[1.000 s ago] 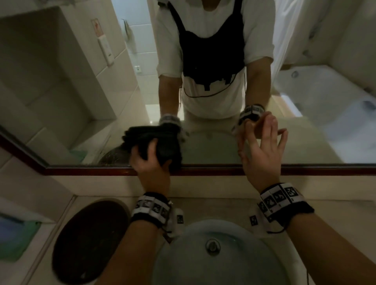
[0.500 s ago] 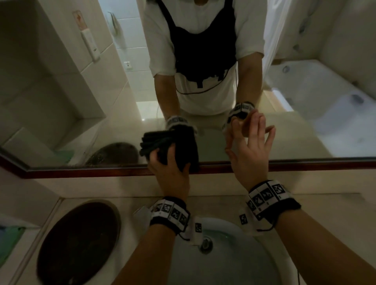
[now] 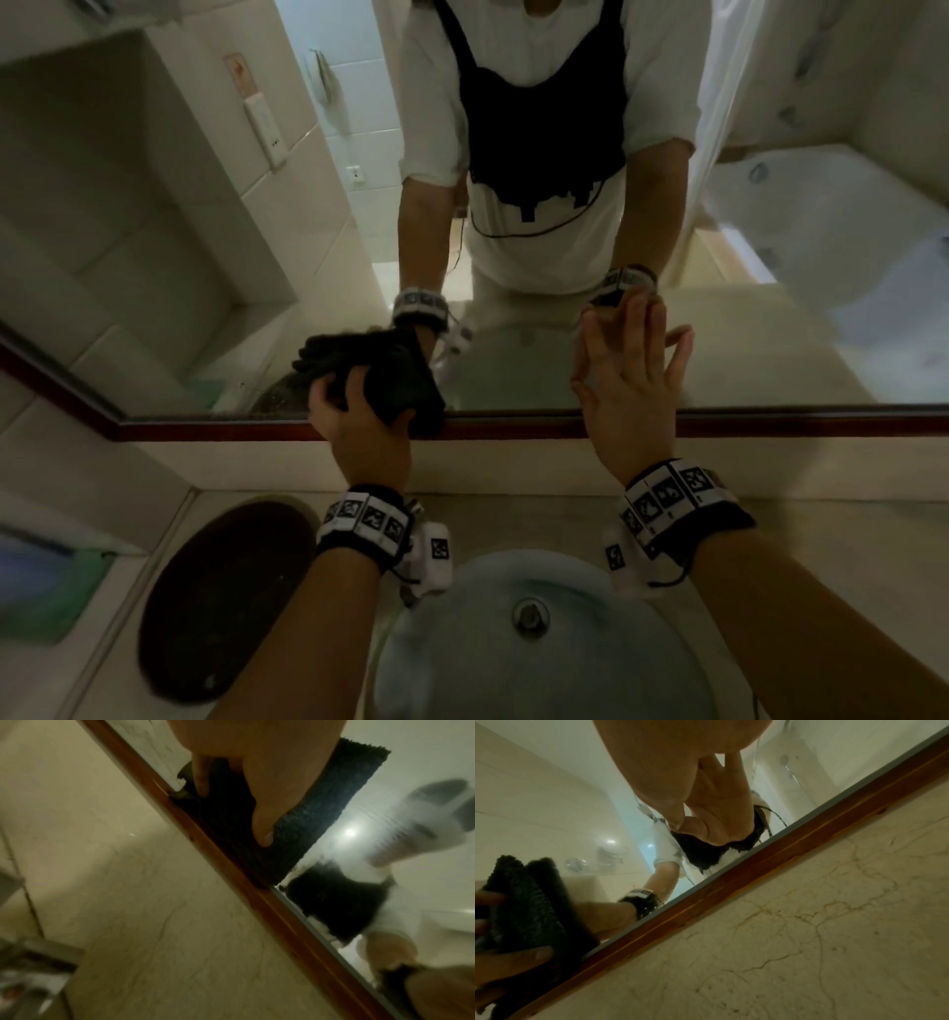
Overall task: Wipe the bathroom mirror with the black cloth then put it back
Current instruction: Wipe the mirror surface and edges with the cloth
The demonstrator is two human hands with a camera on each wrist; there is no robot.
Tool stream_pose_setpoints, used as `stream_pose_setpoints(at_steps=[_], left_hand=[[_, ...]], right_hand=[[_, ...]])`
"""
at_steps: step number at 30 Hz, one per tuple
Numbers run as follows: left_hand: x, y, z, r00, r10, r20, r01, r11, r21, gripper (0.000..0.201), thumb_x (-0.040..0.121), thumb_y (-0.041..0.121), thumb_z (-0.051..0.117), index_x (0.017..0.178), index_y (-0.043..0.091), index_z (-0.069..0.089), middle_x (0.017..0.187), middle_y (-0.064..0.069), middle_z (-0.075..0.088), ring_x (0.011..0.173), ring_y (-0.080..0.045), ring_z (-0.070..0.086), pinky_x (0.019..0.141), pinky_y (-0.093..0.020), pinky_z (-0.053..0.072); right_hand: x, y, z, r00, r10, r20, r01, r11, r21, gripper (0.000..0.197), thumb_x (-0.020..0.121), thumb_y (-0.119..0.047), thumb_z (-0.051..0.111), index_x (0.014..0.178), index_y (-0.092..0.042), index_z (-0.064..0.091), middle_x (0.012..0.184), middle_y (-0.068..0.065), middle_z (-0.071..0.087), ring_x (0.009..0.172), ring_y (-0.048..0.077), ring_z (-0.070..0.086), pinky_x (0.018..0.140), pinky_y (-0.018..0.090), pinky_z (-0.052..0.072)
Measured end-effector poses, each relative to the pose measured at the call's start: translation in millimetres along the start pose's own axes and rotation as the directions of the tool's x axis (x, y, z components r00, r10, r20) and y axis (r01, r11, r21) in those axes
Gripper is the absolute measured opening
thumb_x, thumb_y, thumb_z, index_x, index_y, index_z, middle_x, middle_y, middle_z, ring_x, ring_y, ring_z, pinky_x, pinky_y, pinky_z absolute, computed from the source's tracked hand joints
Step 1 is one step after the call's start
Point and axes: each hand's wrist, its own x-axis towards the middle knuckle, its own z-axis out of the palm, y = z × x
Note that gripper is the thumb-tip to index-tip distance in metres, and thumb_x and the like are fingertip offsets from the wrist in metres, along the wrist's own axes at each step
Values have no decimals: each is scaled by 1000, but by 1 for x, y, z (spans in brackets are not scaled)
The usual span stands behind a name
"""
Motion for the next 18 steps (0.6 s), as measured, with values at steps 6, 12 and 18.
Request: stream_pose_setpoints(at_steps=[6,12,18], left_hand=[[4,2,-14,1000,4,11,-4,999,49,71,76,12,78,136,19,41,151,-16,27,134,-35,37,111,-50,39],[-7,10,-8,1000,10,-24,-10,1000,10,71,77,6,78,136,17,41,151,-22,30,135,-40,36,112,-47,35],[-13,13,-4,991,112,76,-108,993,-50,65,77,6,75,133,22,46,149,-25,30,134,-44,32,112,-52,32]], right_hand=[[-3,-5,4,1000,22,6,-22,999,26,87,89,-28,68,157,-28,13,162,6,-25,150,30,-20,118,64,-3],[-4,-8,-1,998,29,50,-31,999,38,95,85,-30,69,158,-28,8,163,11,-17,150,34,-15,118,66,0],[-3,-27,-9,984,137,110,-142,989,37,95,82,-30,72,157,-21,15,163,24,-4,149,45,-5,115,69,10]])
